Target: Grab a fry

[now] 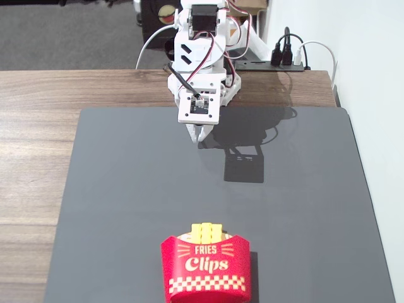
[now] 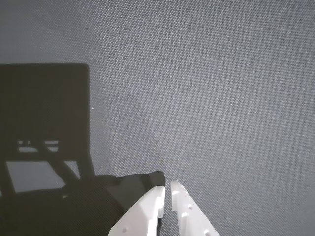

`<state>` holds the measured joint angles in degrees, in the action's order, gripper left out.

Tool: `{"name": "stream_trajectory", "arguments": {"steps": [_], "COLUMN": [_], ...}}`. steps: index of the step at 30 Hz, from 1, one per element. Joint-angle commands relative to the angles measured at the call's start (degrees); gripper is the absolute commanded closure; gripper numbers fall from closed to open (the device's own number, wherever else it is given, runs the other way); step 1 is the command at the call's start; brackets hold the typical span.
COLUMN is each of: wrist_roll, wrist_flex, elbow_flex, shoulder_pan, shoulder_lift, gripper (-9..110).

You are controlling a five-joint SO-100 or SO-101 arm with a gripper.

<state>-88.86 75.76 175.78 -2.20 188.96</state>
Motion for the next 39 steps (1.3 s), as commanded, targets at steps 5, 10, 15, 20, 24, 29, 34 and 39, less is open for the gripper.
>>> {"name": "stream_trajectory", "arguments": {"steps": [5,10,15,20,24,29,34,39], "wrist_roll": [2.9,3.0,2.1,2.0,2.4,2.8,2.5,1.2], "wrist_flex": [0.8,0.8,1.0,0.3,1.3,1.1,1.1,0.9], "elbow_flex": [-0.3,-0.3,-0.4,-3.3,-8.9,-17.5,-28.6,-39.2], "shoulder_pan": [3.6,3.6,4.8,5.1,5.2,5.3,4.0,2.2], "shoulder_lift": [-0.2,-0.2,-0.6,-6.0,-12.2,-21.8,-33.3,-43.3], "gripper": [101,101,101,101,101,101,101,100]}}
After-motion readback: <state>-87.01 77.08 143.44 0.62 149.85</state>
